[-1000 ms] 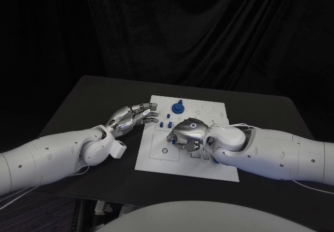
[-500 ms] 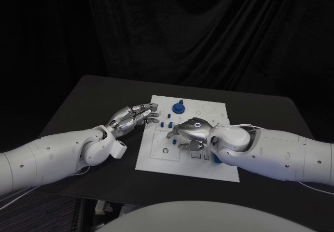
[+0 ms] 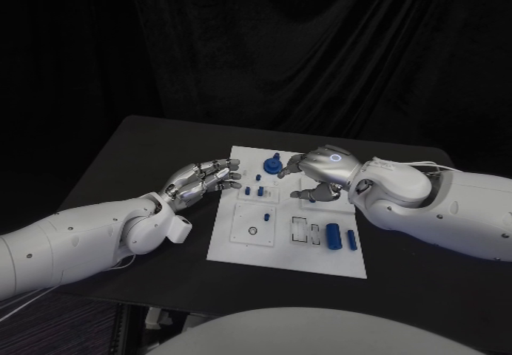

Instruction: Assemble the parts on the task board

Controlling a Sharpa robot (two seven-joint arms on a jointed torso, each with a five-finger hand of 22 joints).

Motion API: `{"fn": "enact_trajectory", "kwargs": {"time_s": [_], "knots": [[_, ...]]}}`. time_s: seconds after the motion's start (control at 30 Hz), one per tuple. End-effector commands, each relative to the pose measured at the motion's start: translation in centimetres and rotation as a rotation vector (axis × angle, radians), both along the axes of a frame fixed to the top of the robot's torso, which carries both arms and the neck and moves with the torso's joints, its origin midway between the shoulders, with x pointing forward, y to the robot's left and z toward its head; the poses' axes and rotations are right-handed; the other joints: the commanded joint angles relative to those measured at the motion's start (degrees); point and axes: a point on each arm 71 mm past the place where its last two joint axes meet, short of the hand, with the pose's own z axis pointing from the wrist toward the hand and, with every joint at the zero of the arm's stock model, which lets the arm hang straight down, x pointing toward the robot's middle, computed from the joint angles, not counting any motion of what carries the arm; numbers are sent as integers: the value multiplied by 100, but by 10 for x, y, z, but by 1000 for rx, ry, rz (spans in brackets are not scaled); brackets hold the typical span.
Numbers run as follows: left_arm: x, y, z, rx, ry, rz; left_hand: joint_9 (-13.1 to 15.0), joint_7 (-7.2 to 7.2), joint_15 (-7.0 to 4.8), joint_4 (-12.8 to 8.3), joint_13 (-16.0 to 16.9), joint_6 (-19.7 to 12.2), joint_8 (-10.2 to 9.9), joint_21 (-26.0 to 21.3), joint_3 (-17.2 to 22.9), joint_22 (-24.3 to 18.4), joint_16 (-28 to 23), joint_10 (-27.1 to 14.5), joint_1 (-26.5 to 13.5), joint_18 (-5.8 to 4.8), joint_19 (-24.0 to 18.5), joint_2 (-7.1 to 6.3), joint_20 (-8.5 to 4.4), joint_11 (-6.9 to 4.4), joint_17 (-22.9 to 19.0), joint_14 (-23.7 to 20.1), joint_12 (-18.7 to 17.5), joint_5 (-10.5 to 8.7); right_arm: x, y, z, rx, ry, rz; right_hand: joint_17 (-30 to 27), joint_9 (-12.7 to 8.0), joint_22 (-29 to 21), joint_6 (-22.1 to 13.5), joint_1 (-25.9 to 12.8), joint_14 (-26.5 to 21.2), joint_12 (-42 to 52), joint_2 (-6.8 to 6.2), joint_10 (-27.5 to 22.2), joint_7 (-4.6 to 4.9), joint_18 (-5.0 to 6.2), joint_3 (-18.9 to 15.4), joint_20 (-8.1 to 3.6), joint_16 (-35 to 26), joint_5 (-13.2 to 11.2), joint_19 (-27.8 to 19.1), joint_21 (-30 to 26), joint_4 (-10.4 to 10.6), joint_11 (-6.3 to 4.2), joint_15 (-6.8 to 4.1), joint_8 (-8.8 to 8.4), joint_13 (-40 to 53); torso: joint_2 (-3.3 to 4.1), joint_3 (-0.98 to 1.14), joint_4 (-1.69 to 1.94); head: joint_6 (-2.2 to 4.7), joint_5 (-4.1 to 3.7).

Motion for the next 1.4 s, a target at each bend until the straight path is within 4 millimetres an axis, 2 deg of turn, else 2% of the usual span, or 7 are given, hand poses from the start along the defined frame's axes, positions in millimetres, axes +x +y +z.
{"fn": "enact_trajectory", "kwargs": {"time_s": [0.03, 0.3, 0.47, 0.53, 0.97, 1.03, 1.4], "knots": [[0, 0, 6, -61, -60, 12, 6, 42, 25, 2, -8, 5, 36, -18, 45, -10, 25, 2, 11, 5, -31, 42, 12, 50, -9, -21, -12, 8, 4, -15, 0, -42, 28, -87, 89, -48, 734, 74, -98, 103, -45, 1, 119, -9, -41, -31, -14, 98, -26, 108, 192, 63, -9, -12, -28, -94, -1, -3, -14, -1, -19], [0, 1, 5, -61, -60, 12, 1, 42, 26, 4, -10, 0, 35, -19, 47, -12, 28, 2, 5, 4, -31, 43, 12, 52, -9, -22, -13, 24, 12, -50, -8, -41, 66, -172, 296, -126, 824, 610, -34, 335, -114, 48, 782, 95, -108, -19, -49, 305, 268, 332, 583, 50, -109, -40, 111, -344, 6, -6, 0, -1, -84], [0, 0, 5, -63, -59, 9, -1, 43, 28, 6, -11, -3, 35, -19, 51, -13, 30, 3, 1, 3, -31, 48, 12, 53, -10, -23, -14, 38, 12, -68, -21, -41, 105, -215, 287, -205, 829, 601, -30, 358, -243, 36, 1031, 103, -116, -17, -31, 305, 258, 357, 614, 55, -119, -9, 35, -467, 14, -2, -4, -1, -67], [0, 1, 5, -63, -58, 10, -1, 43, 28, 6, -11, -3, 35, -19, 51, -13, 30, 3, 1, 3, -31, 48, 12, 53, -10, -23, -14, 38, 11, -74, -30, -47, 129, -231, 278, -263, 831, 601, -50, 363, -367, 30, 1160, 159, -117, -34, -16, 304, 156, 363, 625, 76, -113, 2, -8, -557, 14, 2, -12, -1, -46], [-1, 0, 3, -64, -53, 7, -2, 44, 31, 9, -13, -4, 34, -19, 60, -14, 33, 3, -4, 1, -31, 57, 13, 57, -10, -27, -15, 53, 10, -75, -57, -57, 196, -241, 288, -412, 841, 419, 7, 387, -517, 37, 1575, 252, -122, -58, -30, 322, -9, 384, 667, 50, -156, -22, -80, -679, 16, 17, 17, -1, -89], [-2, 0, 3, -65, -52, 6, -2, 44, 31, 9, -13, -4, 34, -19, 60, -14, 33, 3, -4, 1, -31, 57, 13, 57, -10, -27, -15, 53, 11, -75, -61, -59, 206, -242, 311, -463, 849, 334, 63, 407, -535, 45, 1776, 346, -127, -47, -46, 342, -15, 400, 702, 14, -179, -39, -74, -691, 15, 14, 1, -1, -71], [-2, 1, 2, -65, -48, 5, 0, 46, 34, 7, -14, 1, 35, -19, 62, -15, 33, 3, -6, -1, -31, 55, 14, 60, -11, -29, -16, 61, 13, -69, -78, -39, 246, -250, 305, -580, 849, 185, 231, 414, -664, 69, 2062, 549, -127, 30, -78, 340, 48, 405, 708, -65, -220, -74, -65, -756, 12, 11, 8, -1, -76]]}}
